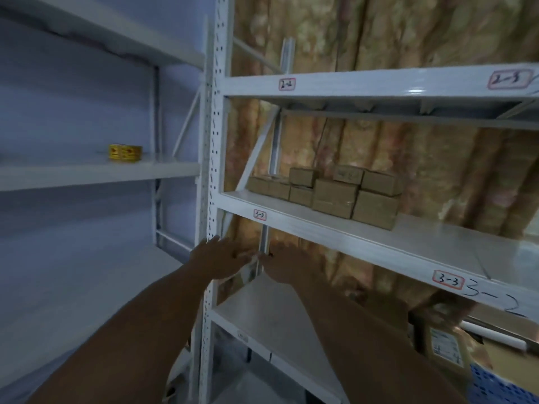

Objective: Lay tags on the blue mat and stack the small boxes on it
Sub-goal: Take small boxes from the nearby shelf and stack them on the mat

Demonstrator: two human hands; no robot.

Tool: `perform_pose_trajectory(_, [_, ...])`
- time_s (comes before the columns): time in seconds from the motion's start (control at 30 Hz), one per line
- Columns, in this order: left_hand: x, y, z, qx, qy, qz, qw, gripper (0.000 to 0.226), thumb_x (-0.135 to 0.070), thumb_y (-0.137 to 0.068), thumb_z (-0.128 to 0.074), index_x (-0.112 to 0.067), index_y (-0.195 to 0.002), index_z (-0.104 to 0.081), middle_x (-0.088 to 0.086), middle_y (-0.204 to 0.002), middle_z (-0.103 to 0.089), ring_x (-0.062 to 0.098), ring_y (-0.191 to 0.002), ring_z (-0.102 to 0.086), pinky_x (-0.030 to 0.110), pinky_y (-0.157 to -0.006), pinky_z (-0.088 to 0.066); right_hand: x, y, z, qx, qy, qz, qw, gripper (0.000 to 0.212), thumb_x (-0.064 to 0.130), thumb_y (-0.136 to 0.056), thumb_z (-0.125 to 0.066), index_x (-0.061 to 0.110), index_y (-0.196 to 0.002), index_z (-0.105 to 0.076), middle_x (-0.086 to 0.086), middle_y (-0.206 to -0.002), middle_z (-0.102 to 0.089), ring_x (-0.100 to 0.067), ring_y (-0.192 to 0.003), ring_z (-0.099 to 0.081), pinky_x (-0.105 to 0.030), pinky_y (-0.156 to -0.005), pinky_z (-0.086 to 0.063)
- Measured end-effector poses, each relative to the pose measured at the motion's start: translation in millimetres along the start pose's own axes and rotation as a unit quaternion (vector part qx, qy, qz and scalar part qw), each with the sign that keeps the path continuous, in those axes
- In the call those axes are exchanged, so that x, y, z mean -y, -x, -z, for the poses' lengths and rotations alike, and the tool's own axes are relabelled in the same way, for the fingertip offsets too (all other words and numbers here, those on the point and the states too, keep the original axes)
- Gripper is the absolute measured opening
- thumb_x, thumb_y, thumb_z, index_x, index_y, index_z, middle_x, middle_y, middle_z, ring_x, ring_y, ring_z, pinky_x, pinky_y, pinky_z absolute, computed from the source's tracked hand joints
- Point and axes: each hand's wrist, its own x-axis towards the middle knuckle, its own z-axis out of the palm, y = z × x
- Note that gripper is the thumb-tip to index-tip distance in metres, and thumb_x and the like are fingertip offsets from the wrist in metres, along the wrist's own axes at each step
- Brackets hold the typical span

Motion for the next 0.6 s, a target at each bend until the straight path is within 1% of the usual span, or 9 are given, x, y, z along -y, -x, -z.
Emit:
perform_pose_trajectory(0.07, [39.6, 5.1, 22.0, -0.025, -0.048, -0.002, 0.999, 0.12, -0.094, -0.063, 0.008, -0.028, -0.153, -0.034, 0.004, -0.16, -0.035, 0.028, -0.148, -0.031, 0.051, -0.119, -0.025, 37.0, 6.3, 7.2, -0.004, 0.047, 0.033, 0.998, 0.076, 0.064, -0.093, -0.021, 0.019, -0.152, -0.037, -0.014, -0.158, -0.036, -0.036, -0.143, -0.037, -0.05, -0.116, -0.031])
perform_pose_trajectory(0.1, [56.4, 8.5, 31.5, -0.018, -0.062, 0.005, 0.998, 0.123, -0.096, -0.061, 0.01, -0.028, -0.155, -0.03, 0.004, -0.163, -0.03, 0.027, -0.149, -0.028, 0.052, -0.12, -0.023, 57.8, 7.3, 10.7, -0.012, 0.052, 0.045, 0.998, 0.073, 0.059, -0.097, -0.022, 0.015, -0.154, -0.033, -0.015, -0.16, -0.032, -0.036, -0.146, -0.033, -0.05, -0.119, -0.026])
perform_pose_trajectory(0.17, [86.6, 9.0, 46.9, -0.024, -0.057, 0.011, 0.998, 0.108, -0.092, -0.075, -0.001, -0.027, -0.157, -0.025, 0.005, -0.166, -0.022, 0.028, -0.152, -0.022, 0.053, -0.121, -0.019, 92.6, 2.8, 15.3, -0.023, 0.055, 0.073, 0.996, 0.064, 0.05, -0.104, -0.029, 0.014, -0.157, -0.027, -0.012, -0.164, -0.022, -0.033, -0.151, -0.02, -0.05, -0.122, -0.013])
perform_pose_trajectory(0.23, [111.9, 13.4, 65.6, -0.033, -0.062, 0.01, 0.998, 0.095, -0.086, -0.084, -0.013, -0.027, -0.158, -0.023, 0.006, -0.167, -0.019, 0.03, -0.153, -0.019, 0.053, -0.122, -0.018, 119.1, 0.2, 16.8, -0.042, 0.073, 0.085, 0.993, 0.066, 0.055, -0.104, -0.024, 0.018, -0.159, -0.025, -0.008, -0.167, -0.017, -0.031, -0.153, -0.013, -0.051, -0.123, -0.006])
perform_pose_trajectory(0.33, [138.8, 20.5, 87.0, -0.061, -0.059, 0.006, 0.996, 0.093, -0.086, -0.085, -0.014, -0.028, -0.158, -0.023, 0.006, -0.166, -0.02, 0.03, -0.153, -0.02, 0.052, -0.123, -0.018, 157.1, -4.4, 19.1, -0.075, 0.09, 0.092, 0.989, 0.072, 0.064, -0.1, -0.013, 0.022, -0.158, -0.028, -0.004, -0.167, -0.02, -0.029, -0.154, -0.016, -0.051, -0.123, -0.008])
perform_pose_trajectory(0.43, [161.5, 28.9, 99.4, -0.064, -0.048, 0.015, 0.997, 0.116, -0.095, -0.067, 0.004, -0.028, -0.158, -0.023, 0.006, -0.166, -0.02, 0.029, -0.153, -0.019, 0.051, -0.123, -0.017, 188.1, -9.9, 22.2, -0.108, 0.098, 0.106, 0.984, 0.069, 0.062, -0.101, -0.017, 0.022, -0.155, -0.032, -0.004, -0.165, -0.026, -0.03, -0.152, -0.021, -0.051, -0.122, -0.012])
perform_pose_trajectory(0.47, [168.2, 27.5, 102.2, -0.068, -0.052, 0.019, 0.996, 0.115, -0.095, -0.068, 0.003, -0.027, -0.158, -0.022, 0.006, -0.166, -0.02, 0.029, -0.153, -0.019, 0.051, -0.124, -0.017, 197.8, -12.6, 25.4, -0.109, 0.109, 0.108, 0.982, 0.065, 0.059, -0.102, -0.019, 0.024, -0.155, -0.032, -0.004, -0.165, -0.026, -0.03, -0.152, -0.021, -0.051, -0.123, -0.012])
perform_pose_trajectory(0.53, [177.3, 23.9, 107.1, -0.065, -0.051, 0.02, 0.996, 0.097, -0.087, -0.083, -0.011, -0.027, -0.159, -0.019, 0.005, -0.167, -0.019, 0.029, -0.153, -0.017, 0.051, -0.124, -0.016, 215.1, -17.8, 32.1, -0.101, 0.128, 0.116, 0.98, 0.058, 0.053, -0.103, -0.021, 0.026, -0.153, -0.033, -0.005, -0.165, -0.025, -0.032, -0.152, -0.02, -0.053, -0.123, -0.012])
perform_pose_trajectory(0.6, [184.6, 13.6, 108.6, -0.067, -0.047, 0.013, 0.997, 0.091, -0.083, -0.088, -0.018, -0.026, -0.159, -0.02, 0.005, -0.166, -0.02, 0.03, -0.153, -0.019, 0.051, -0.124, -0.016, 226.8, -26.6, 36.0, -0.093, 0.112, 0.11, 0.983, 0.061, 0.055, -0.103, -0.02, 0.026, -0.156, -0.028, -0.003, -0.167, -0.019, -0.029, -0.154, -0.013, -0.052, -0.124, -0.009])
